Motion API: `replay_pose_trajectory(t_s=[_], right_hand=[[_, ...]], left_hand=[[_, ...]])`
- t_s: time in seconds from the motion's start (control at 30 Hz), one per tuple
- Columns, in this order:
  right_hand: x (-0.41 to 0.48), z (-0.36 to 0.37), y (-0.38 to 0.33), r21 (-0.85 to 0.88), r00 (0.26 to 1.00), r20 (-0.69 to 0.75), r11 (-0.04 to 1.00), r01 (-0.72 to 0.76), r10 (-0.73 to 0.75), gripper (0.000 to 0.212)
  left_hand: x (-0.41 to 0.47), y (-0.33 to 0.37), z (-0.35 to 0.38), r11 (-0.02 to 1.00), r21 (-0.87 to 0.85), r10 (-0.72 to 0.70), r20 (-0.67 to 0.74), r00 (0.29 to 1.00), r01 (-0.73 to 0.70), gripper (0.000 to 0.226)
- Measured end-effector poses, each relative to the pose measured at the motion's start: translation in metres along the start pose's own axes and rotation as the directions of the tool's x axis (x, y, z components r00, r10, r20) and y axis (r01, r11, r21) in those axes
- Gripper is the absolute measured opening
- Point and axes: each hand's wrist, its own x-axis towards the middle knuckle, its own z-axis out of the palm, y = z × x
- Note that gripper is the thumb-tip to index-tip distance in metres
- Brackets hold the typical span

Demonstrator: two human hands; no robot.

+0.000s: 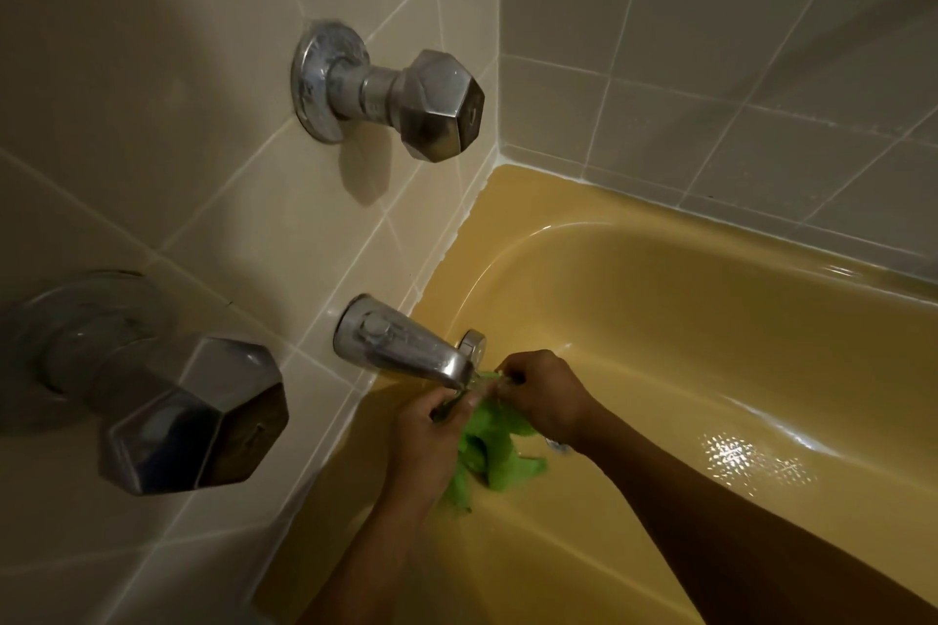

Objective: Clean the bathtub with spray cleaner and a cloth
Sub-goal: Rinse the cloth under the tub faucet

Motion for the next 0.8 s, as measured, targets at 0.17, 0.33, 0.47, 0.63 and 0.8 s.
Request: replay_pose_trajectory(t_s=[0.17,0.33,0.47,0.63,0.8], right_hand=[[0.009,0.009,-0.010,-0.054,0.997,0.042,0.996,0.068,-0.066,0.011],[0.008,0.009,-0.010,-0.028,0.994,0.077,0.997,0.078,-0.076,0.027],[0.002,0.002,-0.003,-0.044,0.990,0.110,0.995,0.095,-0.089,0.015],[-0.002,-0.008,0.007,0.044,0.997,0.051,0.998,0.054,-0.056,0.006],[-0.009,-0.012,0.022,-0.049,0.996,0.070,0.997,0.066,-0.063,0.007]], left_hand=[[0.009,-0.009,-0.007,0.999,0.037,0.028,-0.062,0.998,-0.026,0.011],[0.007,-0.008,-0.008,0.989,0.107,0.104,-0.031,0.994,-0.100,0.010],[0.009,-0.001,-0.002,0.993,0.082,0.082,0.057,0.995,-0.087,0.010],[0.015,0.002,0.006,0.992,0.060,0.101,0.126,0.987,-0.109,0.010],[0.011,0.006,0.013,0.993,0.066,0.093,0.095,0.991,-0.099,0.020]])
